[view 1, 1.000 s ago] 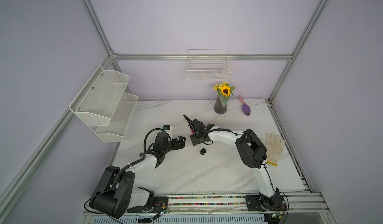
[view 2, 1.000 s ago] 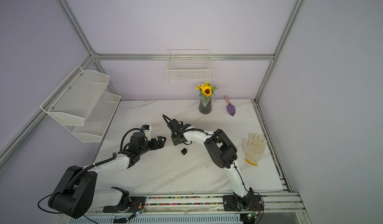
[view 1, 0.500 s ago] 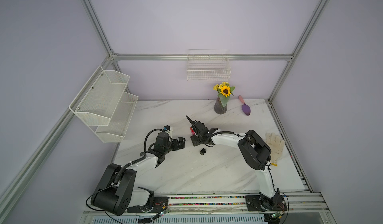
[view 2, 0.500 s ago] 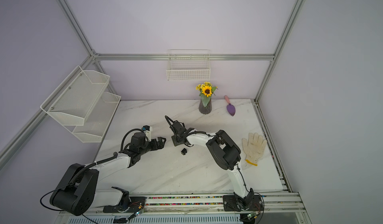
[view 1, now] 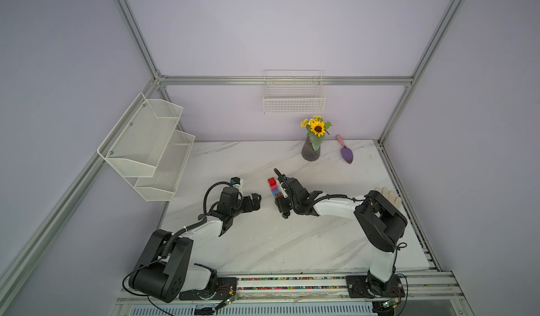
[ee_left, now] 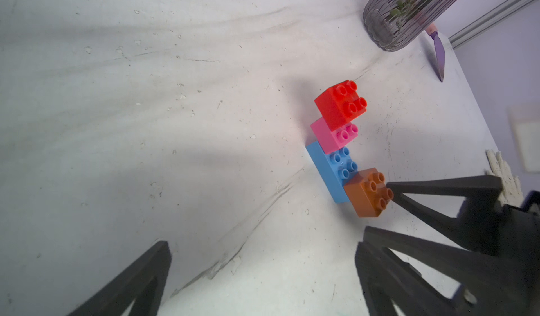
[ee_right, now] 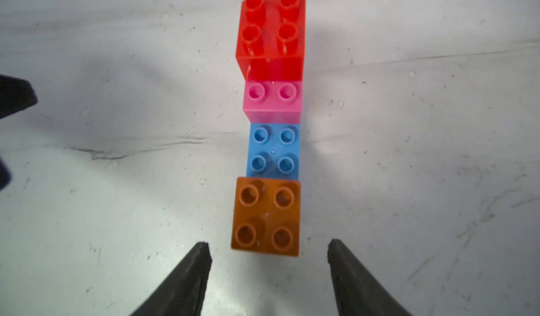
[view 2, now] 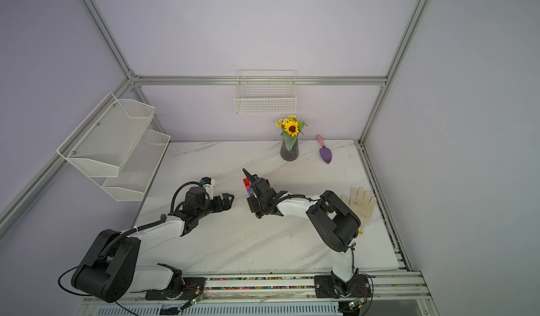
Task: Assemble the letter v with lego
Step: Pick up the lego brick from the center of the board.
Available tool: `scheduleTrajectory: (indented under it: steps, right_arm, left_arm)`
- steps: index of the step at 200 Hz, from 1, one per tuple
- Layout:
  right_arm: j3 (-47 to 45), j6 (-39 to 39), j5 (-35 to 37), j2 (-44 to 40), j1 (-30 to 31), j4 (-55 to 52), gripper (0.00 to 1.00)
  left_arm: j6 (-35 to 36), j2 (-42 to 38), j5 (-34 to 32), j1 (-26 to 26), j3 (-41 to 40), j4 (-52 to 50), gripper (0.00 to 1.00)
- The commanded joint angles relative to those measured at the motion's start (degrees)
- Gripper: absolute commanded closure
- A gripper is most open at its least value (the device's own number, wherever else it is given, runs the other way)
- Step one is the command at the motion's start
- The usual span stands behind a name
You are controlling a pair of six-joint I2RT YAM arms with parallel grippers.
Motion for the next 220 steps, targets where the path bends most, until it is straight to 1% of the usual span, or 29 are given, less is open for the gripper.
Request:
scheduleTrajectory:
  steps: [1,69,111,130,189,220]
  right_arm:
    - [-4.1,-1.4,-2.8,-4.2,-0.2,5.9,0.32]
    - [-13.4,-1.9,-5.8,-10.7,0.3,9.1,0.34]
    - [-20.7,-2.2,-7.5,-13.5,0.4,16.7,0.34]
    - [-22.6,-2.8,-8.0,-12.6,0.5,19.5,0.34]
    - [-26.4,-2.1,-6.3,-6.7,2.2,29.0,0.35]
    - [-27.2,-1.9,-2.6,-4.1,4.7,31.5,0.35]
  left_arm:
    - [0.2,-1.6,-0.6,0.3,0.1,1.3,0.0]
    - [0.3,-3.4,-1.2,0.4,0.1,0.2,0.0]
    - [0.6,-3.7,-1.6,0.4,0.5,-0.7,0.0]
    - [0.6,-3.8,-1.9,0.4,0.5,-0.8,0.0]
    - [0.5,-3.8,-2.4,0.4,-0.2,-0.6,0.0]
    - [0.4,-3.9,-2.8,0.3,-0.3,-0.6,0.0]
